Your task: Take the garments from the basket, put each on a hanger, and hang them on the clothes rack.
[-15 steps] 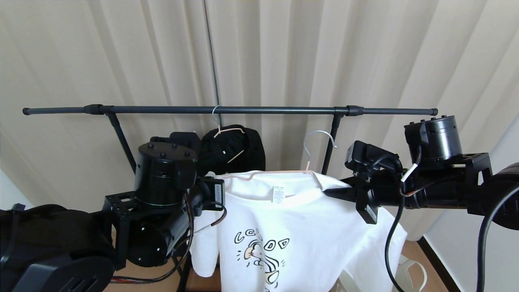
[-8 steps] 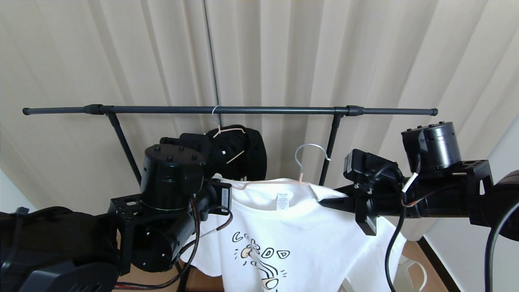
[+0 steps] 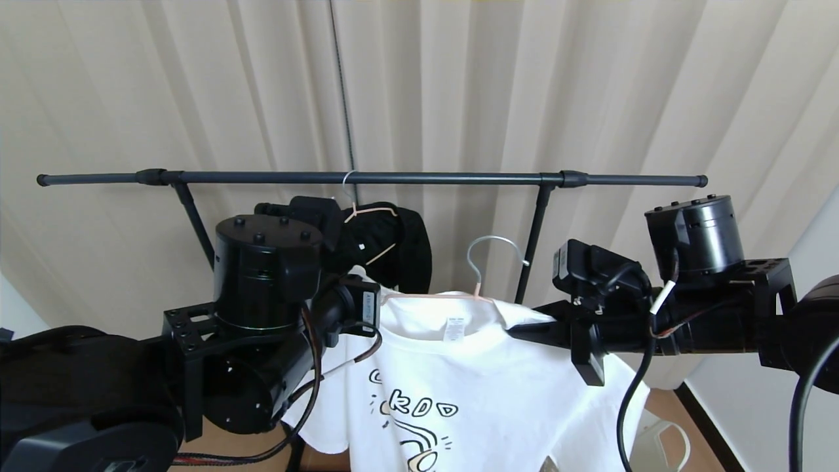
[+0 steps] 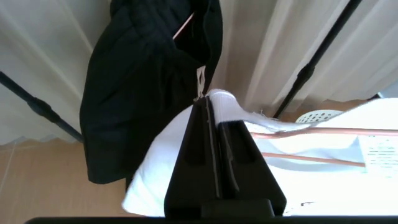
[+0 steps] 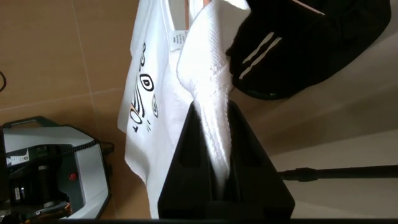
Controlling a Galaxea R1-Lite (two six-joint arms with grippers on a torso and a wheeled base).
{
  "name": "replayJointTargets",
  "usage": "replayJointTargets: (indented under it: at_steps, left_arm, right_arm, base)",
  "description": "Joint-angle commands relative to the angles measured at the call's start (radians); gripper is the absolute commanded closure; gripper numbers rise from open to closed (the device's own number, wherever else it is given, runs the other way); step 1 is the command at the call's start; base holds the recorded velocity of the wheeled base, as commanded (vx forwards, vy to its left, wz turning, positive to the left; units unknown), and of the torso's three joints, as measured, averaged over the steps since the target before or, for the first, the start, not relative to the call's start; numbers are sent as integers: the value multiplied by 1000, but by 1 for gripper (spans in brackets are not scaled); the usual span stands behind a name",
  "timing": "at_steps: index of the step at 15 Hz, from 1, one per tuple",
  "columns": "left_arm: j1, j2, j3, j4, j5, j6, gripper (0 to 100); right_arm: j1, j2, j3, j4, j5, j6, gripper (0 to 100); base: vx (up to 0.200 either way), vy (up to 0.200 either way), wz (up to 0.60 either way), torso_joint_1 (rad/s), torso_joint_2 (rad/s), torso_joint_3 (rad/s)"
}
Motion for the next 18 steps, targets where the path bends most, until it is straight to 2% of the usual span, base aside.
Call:
replayJointTargets:
  at_steps: [1, 3, 5, 11, 18]
  left_arm:
    - [-33, -18, -26, 8, -2, 19, 100]
    - [-62, -37, -39, 22, -4, 42, 100]
    - [-104, -57, -49, 39, -5, 60, 100]
    - [-142, -83, -56, 39, -30, 62, 100]
    - [-154, -87, -79, 37, -31, 59, 100]
  right_arm:
    - [3, 33, -13, 0, -1, 2, 100]
    - [5, 52, -26, -2, -9, 30, 100]
    - [32, 55, -31, -23, -16, 100, 100]
    - [80, 112, -48, -40, -68, 165, 100]
    - [132, 184, -40, -181, -150, 248, 100]
  base:
    - [0, 0, 0, 0, 0, 0]
    - [0, 0, 0, 0, 0, 0]
    - [0, 0, 0, 0, 0, 0]
    - [0, 0, 0, 0, 0, 0]
    - [0, 0, 0, 0, 0, 0]
